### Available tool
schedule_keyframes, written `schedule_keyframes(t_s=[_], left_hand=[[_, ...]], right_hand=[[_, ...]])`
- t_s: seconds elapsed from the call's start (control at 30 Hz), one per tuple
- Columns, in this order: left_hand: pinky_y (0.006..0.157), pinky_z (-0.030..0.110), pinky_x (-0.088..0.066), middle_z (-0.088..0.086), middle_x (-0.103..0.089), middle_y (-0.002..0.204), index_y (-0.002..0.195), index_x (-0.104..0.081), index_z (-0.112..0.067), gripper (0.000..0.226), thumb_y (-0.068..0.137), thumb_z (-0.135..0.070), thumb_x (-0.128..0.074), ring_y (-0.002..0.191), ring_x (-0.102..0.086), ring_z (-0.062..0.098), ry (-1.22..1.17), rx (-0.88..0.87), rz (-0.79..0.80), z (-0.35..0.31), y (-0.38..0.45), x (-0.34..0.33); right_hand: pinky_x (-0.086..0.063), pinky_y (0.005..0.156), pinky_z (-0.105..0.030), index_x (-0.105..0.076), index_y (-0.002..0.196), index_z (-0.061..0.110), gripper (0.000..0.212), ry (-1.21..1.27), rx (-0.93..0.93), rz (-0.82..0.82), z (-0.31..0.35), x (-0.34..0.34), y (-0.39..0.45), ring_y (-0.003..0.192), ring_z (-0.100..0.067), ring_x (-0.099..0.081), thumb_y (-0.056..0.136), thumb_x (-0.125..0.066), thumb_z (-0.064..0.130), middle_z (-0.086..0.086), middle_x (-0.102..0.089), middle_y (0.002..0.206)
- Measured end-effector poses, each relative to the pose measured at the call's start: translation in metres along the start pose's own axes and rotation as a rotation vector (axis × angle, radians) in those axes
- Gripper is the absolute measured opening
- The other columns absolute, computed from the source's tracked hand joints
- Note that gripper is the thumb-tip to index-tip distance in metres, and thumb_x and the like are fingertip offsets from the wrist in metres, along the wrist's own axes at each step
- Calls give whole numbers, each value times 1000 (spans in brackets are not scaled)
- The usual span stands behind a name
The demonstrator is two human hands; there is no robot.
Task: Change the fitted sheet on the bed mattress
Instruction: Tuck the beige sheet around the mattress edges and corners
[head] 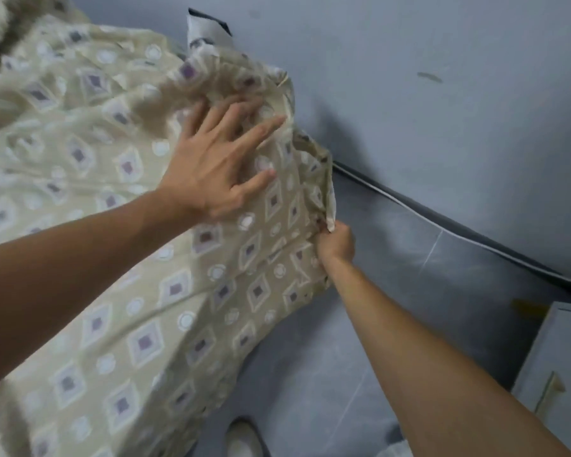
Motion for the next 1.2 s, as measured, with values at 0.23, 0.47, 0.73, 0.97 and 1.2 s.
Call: schedule_keyframes(t_s=[0.23, 0.47, 0.73, 0.97, 1.2], left_hand=[[120, 51, -25, 6, -47, 150, 147, -51, -29, 57, 98, -56, -45, 150, -32, 31, -45, -31, -20, -10, 12, -28], [126, 61, -13, 5, -26, 169, 159, -36, -34, 63, 102, -60, -32, 159, -17, 29, -68, 70, 18, -17, -4, -21], [125, 62, -12, 0, -18, 173, 165, -21, -41, 71, 100, -65, -36, 161, -13, 27, -56, 45, -15, -23, -47, -16], [124, 65, -13, 3, -17, 173, 166, -17, -41, 78, 97, -73, -34, 160, -11, 31, -26, 73, -4, -16, -59, -21], [126, 62, -9, 0, -15, 173, 166, -14, -41, 78, 97, -67, -41, 161, -7, 28, -110, 92, -12, -18, -53, -30]], right_hand=[[-53, 77, -32, -69, 117, 14, 31, 323, -50, 19, -21, -20, 9, 101, -30, -71, 97, -72, 38, -5, -73, 105], [-61, 96, -41, -71, 130, 20, 103, 406, -279, 593, -75, -74, -95, 105, -20, -75, 45, -95, 74, 1, -78, 117], [-54, 79, -28, -73, 115, 25, 13, 427, 132, 359, -20, -85, -81, 94, -9, -72, 105, -64, 25, 5, -75, 103], [-47, 85, -37, -65, 134, 18, 43, 21, -26, 86, -47, -63, -4, 117, -39, -66, 105, -54, 47, -15, -71, 126], [-43, 102, -45, -43, 143, 18, 67, 82, -95, -18, -61, -61, -9, 132, -37, -44, 88, -77, 34, -14, -44, 146]])
Point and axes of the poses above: each hand's wrist, its own y-axis towards the middle knuckle, its own x-axis out of the back of the hand, z = x × y, the point moved 7 cm from there along y, towards the middle knuckle
